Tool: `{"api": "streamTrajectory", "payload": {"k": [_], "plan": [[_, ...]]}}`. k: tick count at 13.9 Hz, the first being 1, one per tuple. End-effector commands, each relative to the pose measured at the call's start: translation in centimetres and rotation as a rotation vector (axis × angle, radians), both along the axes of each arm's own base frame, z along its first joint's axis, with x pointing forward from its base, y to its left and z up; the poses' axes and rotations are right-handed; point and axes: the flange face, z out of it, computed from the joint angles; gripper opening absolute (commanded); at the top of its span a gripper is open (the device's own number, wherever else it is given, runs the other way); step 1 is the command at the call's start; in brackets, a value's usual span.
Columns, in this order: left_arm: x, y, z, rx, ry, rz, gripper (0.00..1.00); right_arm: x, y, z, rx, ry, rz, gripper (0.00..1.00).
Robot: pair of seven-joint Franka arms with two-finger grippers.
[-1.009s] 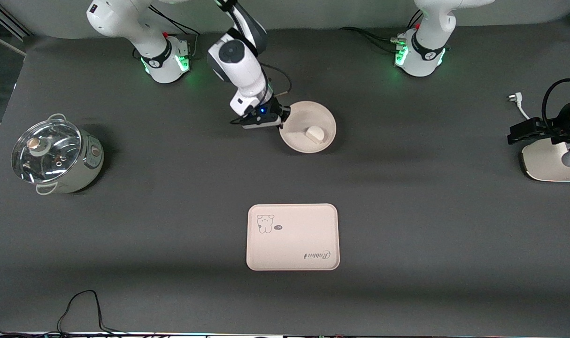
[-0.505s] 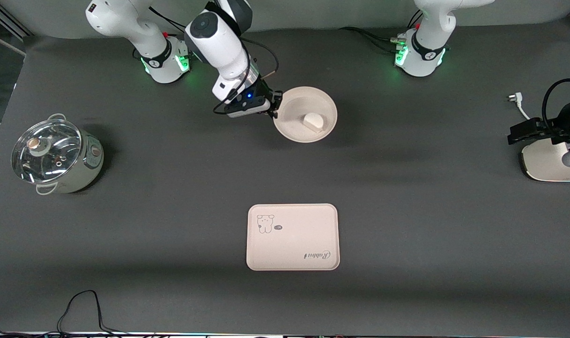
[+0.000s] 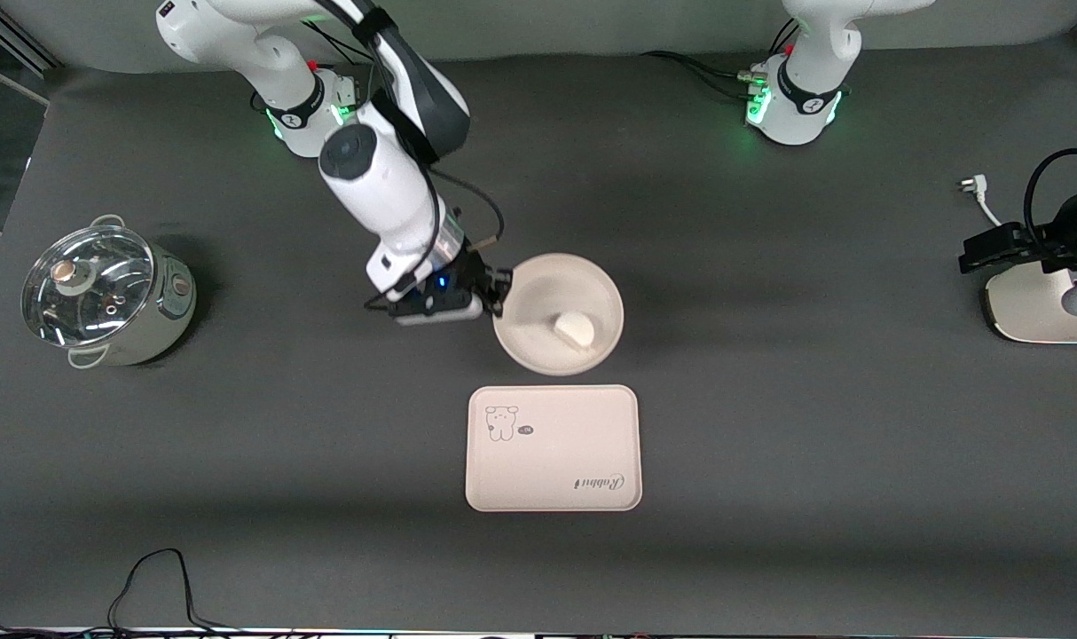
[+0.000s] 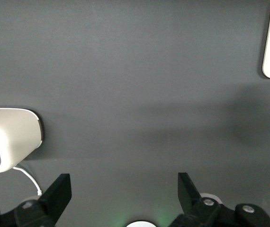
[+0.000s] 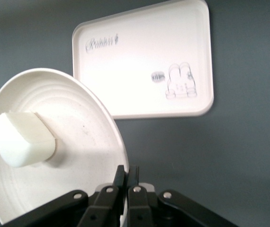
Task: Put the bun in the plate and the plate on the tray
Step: 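Lift the plate with the right gripper and carry it over the tray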
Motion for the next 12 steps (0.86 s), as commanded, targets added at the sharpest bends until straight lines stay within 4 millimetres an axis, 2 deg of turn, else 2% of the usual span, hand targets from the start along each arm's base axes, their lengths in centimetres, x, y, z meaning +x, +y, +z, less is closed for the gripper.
{"api": "streamTrajectory", "payload": {"k": [1, 3, 5, 9, 12], "plan": [[0.4, -0.2, 0.5, -0.001, -0.018, -0.015, 1.00, 7.4, 1.2, -0.2, 0.030, -0.022, 0.012, 0.02], [0.4, -0.6, 0.6, -0.001, -0.019, -0.019, 1.00, 11.2, -0.1, -0.9, 0.037, -0.025, 0.010, 0.02], [0.4, -0.6, 0.5, -0.001, -0.016, -0.021, 1.00, 13.2, -0.9, -1.8, 0.072, -0.010, -0.003, 0.02], [0.4, -0.6, 0.6, -0.001, -0.019, -0.019, 1.00, 14.2, -1.9, -6.7, 0.134, 0.034, -0.036, 0.02], [0.4, -0.6, 0.6, -0.001, -0.018, -0.018, 1.00, 14.6, -2.1, -12.6, 0.118, 0.023, -0.074, 0.02]]}}
